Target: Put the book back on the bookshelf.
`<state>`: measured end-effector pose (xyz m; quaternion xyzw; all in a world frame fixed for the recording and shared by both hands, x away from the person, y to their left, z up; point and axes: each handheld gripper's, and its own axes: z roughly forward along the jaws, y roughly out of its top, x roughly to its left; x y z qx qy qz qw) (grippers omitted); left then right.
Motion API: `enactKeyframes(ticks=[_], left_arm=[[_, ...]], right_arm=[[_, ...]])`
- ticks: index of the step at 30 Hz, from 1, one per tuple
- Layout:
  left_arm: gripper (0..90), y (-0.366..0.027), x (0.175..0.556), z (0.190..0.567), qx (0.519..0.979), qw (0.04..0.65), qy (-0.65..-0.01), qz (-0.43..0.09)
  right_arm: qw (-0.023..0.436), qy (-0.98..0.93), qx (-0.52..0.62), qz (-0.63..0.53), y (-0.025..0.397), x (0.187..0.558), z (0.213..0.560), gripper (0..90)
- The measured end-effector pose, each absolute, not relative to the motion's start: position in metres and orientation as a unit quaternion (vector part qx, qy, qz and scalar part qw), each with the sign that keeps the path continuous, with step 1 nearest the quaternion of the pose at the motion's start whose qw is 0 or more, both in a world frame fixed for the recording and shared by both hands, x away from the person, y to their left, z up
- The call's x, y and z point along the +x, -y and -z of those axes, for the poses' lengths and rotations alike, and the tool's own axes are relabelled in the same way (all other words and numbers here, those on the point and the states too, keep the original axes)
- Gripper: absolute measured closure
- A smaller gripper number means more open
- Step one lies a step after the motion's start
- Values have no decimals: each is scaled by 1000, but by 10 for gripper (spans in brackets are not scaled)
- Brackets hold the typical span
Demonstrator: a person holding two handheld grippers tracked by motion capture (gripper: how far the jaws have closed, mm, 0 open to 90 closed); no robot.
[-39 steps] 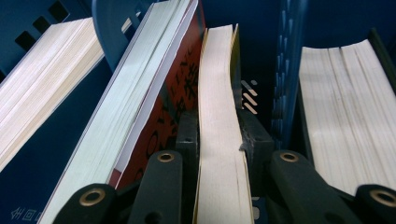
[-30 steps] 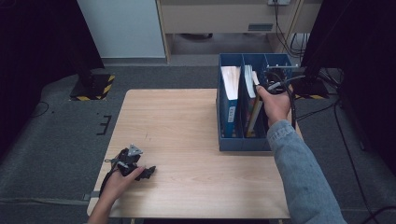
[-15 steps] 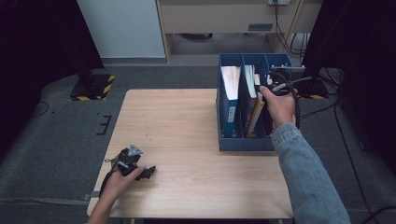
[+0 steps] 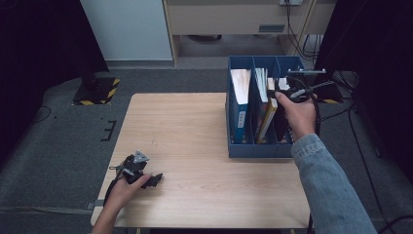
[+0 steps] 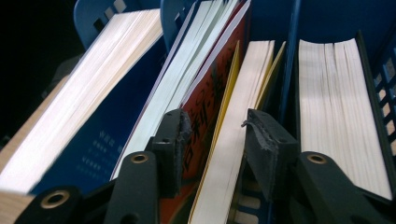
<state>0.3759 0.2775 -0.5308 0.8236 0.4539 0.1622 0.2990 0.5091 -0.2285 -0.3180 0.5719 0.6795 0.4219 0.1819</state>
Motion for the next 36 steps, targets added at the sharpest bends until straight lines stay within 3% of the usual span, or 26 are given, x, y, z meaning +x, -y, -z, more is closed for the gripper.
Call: enactKeyframes(ticks=[6,25,36], left_arm=[[0,-277,376,531,825,297,-452,-162],[0,-277,376,531,825,297,-453,-162],[0,-277,376,531,825,297,-452,-162]], right_arm=[[197,-693,554,-418,233,493,313,528],[169,-705,540,-428,241,468,323,367],[194,-716,521,-421,242,444,338,279]])
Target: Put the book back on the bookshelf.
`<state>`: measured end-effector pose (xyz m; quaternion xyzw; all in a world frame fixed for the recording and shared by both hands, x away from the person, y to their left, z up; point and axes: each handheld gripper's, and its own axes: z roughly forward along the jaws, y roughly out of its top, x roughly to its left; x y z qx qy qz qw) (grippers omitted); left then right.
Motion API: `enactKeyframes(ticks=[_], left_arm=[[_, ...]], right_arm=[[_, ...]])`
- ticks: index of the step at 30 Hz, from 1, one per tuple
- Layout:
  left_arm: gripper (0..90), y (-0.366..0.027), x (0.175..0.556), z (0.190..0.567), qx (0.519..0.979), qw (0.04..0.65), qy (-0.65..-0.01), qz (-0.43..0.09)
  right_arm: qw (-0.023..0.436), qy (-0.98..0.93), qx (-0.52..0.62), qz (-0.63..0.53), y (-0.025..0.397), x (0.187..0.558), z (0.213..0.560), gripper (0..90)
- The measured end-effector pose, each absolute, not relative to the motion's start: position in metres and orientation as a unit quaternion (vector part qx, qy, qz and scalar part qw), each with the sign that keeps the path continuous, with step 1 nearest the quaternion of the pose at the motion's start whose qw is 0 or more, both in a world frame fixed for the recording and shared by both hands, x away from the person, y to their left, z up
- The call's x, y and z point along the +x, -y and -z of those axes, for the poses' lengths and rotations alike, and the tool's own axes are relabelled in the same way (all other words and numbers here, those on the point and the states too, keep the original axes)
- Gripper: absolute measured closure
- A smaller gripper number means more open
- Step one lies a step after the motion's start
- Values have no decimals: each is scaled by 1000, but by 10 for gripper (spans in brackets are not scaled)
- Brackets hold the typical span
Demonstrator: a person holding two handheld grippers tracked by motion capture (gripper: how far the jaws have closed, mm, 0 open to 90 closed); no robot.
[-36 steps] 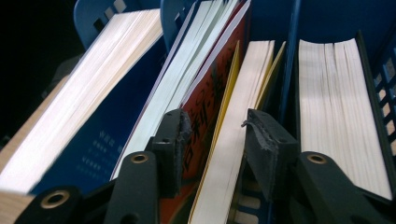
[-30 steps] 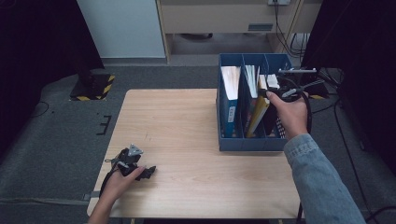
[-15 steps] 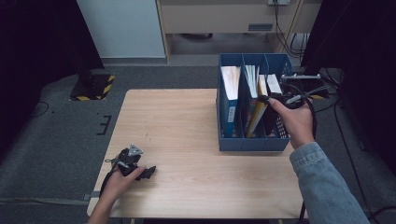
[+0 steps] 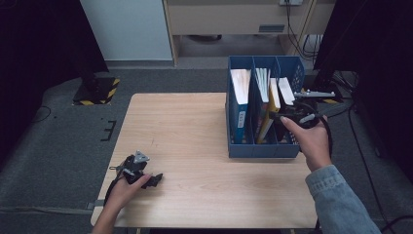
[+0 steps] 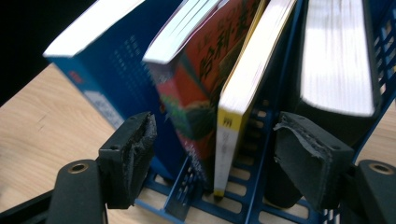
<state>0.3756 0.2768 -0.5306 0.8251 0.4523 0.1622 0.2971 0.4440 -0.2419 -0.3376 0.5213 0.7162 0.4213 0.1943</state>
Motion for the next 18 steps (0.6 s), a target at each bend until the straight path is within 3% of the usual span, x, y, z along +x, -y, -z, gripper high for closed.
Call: enactKeyframes(ticks=[18], left_arm=[[0,-277,375,531,825,298,-452,-162]], right_arm=[[190,-719,518,-423,240,422,355,197]])
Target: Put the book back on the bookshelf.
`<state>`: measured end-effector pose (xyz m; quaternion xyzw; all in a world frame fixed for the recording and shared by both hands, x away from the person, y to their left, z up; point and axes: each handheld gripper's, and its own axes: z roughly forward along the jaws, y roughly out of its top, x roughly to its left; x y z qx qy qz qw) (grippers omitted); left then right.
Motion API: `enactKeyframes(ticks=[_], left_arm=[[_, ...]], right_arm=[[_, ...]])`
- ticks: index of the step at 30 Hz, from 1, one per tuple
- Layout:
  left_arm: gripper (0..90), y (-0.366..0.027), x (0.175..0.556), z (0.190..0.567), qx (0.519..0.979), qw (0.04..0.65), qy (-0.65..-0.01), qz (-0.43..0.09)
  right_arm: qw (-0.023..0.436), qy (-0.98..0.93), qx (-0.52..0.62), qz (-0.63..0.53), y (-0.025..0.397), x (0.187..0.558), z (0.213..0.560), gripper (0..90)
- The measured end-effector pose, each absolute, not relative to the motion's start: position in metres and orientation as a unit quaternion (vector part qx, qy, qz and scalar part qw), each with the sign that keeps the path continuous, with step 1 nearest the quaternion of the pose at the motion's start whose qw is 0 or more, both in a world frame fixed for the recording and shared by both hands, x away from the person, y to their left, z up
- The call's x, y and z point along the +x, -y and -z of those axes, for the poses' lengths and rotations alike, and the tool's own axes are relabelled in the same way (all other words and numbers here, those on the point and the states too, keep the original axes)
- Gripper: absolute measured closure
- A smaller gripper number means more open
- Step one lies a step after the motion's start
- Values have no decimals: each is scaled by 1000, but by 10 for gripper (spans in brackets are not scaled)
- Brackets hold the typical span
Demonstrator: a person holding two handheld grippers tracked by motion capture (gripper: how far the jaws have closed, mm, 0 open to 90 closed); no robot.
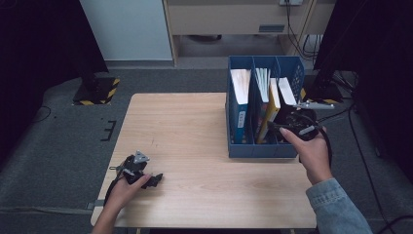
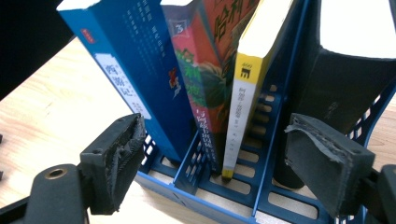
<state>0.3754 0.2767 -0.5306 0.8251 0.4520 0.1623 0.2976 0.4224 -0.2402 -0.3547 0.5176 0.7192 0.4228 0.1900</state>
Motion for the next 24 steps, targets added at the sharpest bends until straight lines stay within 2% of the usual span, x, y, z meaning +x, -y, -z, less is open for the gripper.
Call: enactKeyframes(ticks=[4,9,13,24], left_arm=[[0,-277,375,531,825,298,-452,-163],[0,-277,375,531,825,298,-452,-163],[0,-277,375,531,825,298,-452,-163],[0,-277,375,531,825,298,-452,-162]], right_arm=[[195,-720,516,-422,240,419,358,189],[204,-711,525,-422,241,414,367,103],[209,-709,522,-425,242,410,373,78],[195,-718,516,-425,239,394,393,67]])
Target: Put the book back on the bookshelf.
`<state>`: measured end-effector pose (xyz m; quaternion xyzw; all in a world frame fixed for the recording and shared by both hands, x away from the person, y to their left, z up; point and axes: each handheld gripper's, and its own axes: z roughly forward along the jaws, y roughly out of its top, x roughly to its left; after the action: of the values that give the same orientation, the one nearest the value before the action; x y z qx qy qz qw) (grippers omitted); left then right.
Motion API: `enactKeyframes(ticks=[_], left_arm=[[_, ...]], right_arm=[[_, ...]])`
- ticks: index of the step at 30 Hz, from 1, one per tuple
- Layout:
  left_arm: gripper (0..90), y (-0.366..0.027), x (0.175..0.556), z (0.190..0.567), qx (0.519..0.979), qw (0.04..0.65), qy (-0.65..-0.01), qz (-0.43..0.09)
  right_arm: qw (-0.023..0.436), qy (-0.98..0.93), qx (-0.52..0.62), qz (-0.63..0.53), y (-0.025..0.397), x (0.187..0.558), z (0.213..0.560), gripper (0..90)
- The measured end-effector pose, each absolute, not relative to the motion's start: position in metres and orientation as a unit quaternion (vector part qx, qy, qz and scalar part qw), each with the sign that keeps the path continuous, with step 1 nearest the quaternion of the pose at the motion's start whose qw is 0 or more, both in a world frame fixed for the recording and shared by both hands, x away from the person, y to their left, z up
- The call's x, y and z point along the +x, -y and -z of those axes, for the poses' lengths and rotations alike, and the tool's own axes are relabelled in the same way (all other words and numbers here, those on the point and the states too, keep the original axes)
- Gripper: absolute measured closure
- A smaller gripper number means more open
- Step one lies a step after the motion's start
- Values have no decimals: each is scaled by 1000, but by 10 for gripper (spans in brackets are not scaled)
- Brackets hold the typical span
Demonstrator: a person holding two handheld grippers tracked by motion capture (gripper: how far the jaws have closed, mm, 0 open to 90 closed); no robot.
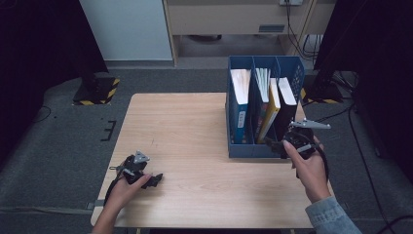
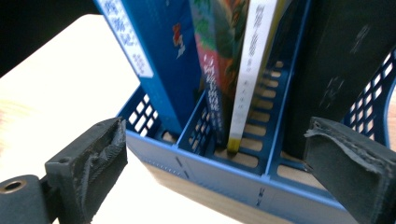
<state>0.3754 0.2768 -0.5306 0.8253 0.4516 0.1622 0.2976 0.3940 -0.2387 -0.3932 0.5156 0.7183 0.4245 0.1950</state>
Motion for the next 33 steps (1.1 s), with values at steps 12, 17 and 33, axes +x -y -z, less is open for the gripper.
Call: enactKeyframes(ticks=[12,17,33], left_arm=[[0,-277,375,531,825,298,-451,-163],[0,-277,375,531,825,298,-451,-163],[0,-277,375,531,825,297,-451,-164]], right_arm=[[183,-726,510,-423,230,368,424,70],[181,-722,516,-423,232,363,435,76],[174,-742,503,-407,223,346,472,75]])
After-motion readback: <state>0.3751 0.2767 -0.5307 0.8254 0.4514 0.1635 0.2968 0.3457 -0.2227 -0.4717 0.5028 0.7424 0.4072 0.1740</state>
